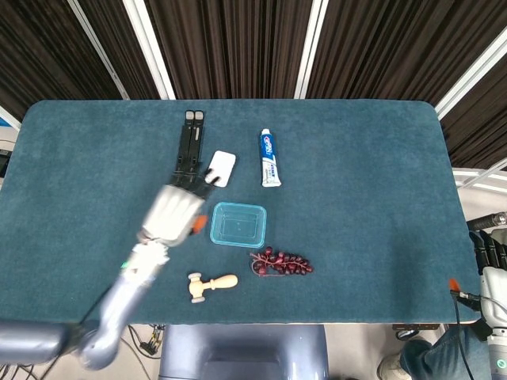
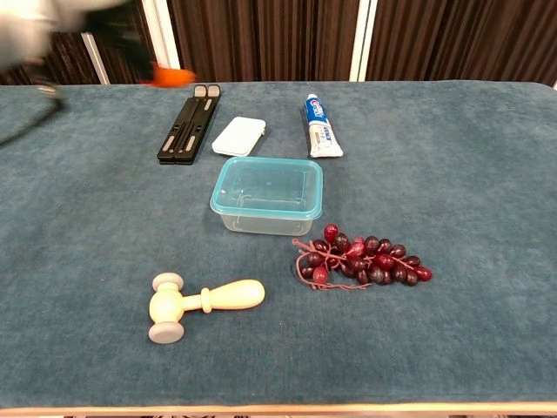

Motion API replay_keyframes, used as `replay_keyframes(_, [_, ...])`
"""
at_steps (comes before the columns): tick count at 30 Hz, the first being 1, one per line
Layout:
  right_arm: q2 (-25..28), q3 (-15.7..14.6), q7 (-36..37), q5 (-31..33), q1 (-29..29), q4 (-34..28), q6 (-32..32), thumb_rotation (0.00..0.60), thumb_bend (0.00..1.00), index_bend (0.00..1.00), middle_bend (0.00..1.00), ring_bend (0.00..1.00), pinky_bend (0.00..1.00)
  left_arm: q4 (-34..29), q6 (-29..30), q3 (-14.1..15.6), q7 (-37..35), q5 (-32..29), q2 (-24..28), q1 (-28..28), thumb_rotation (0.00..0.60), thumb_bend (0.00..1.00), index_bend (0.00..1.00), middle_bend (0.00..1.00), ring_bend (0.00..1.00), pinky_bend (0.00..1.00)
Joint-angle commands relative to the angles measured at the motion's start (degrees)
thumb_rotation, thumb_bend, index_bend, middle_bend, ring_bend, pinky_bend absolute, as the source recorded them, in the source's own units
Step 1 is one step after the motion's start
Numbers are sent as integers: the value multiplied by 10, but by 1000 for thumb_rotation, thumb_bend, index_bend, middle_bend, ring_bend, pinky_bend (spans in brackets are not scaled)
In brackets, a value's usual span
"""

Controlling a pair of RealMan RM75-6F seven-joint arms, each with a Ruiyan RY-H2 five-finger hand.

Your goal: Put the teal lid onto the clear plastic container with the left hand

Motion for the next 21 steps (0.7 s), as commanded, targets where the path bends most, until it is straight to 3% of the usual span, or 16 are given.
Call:
replay_keyframes(1, [-1, -2, -5, -8, 0, 5, 3, 600, 349, 0, 0, 0, 0, -20, 94, 97, -97, 93, 87, 124, 600, 270, 148, 95, 32, 16])
replay_keyframes(5, [-2, -8, -14, -26, 2, 14, 8, 600, 347, 0, 0, 0, 0, 20, 120, 152, -225, 122, 135, 207, 600, 270, 148, 85, 16, 16])
replay_keyframes(11, [-4, -10, -25, -40, 2, 22, 16, 600, 347, 0, 0, 0, 0, 107, 145, 192, -360, 182, 141, 281, 600, 270, 147, 83, 16, 10])
replay_keyframes(15, [-6, -16, -26, -60, 4, 29, 21, 600, 347, 0, 0, 0, 0, 157, 148, 197, -419, 206, 125, 311, 600, 268, 147, 81, 13, 7])
replay_keyframes(21, [-8, -19, -22, -74, 7, 37, 19, 600, 347, 0, 0, 0, 0, 186, 138, 177, -451, 210, 120, 331, 600, 265, 144, 78, 2, 0])
